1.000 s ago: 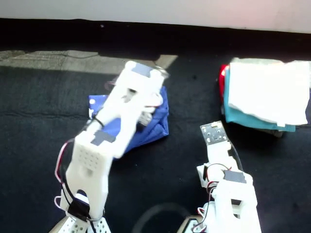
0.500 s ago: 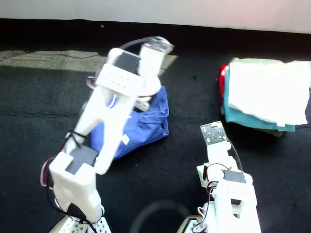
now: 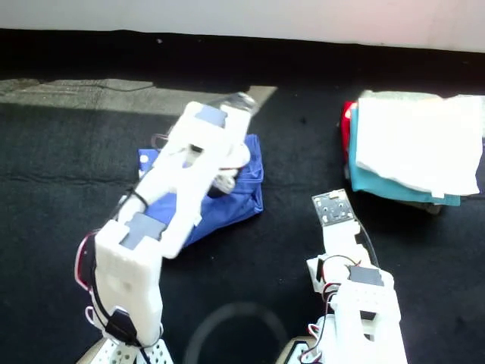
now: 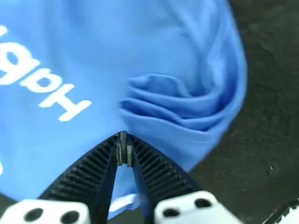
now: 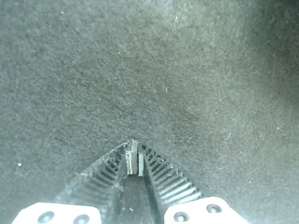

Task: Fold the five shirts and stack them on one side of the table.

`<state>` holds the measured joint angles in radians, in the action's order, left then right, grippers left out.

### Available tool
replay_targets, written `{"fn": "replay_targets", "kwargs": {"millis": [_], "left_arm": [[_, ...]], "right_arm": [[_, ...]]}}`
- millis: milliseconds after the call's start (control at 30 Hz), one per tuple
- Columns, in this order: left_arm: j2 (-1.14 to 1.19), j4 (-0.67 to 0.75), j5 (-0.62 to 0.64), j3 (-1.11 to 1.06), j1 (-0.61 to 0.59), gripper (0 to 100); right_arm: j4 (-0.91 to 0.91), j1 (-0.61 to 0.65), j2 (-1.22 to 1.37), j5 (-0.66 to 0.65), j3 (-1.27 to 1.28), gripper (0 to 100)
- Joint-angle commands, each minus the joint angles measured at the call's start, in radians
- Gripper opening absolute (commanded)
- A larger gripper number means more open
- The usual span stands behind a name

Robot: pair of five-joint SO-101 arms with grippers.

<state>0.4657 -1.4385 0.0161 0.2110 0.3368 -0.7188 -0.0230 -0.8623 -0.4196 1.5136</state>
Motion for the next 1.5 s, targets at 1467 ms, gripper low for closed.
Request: {"fn": "replay_targets", "kwargs": {"millis": [1467], "left_arm": [[-0.147, -0.175, 0.006, 0.182, 0.199, 1]], "right_arm": [[0.027, -0.018, 0.001, -0.009, 0.022, 1.2]]}}
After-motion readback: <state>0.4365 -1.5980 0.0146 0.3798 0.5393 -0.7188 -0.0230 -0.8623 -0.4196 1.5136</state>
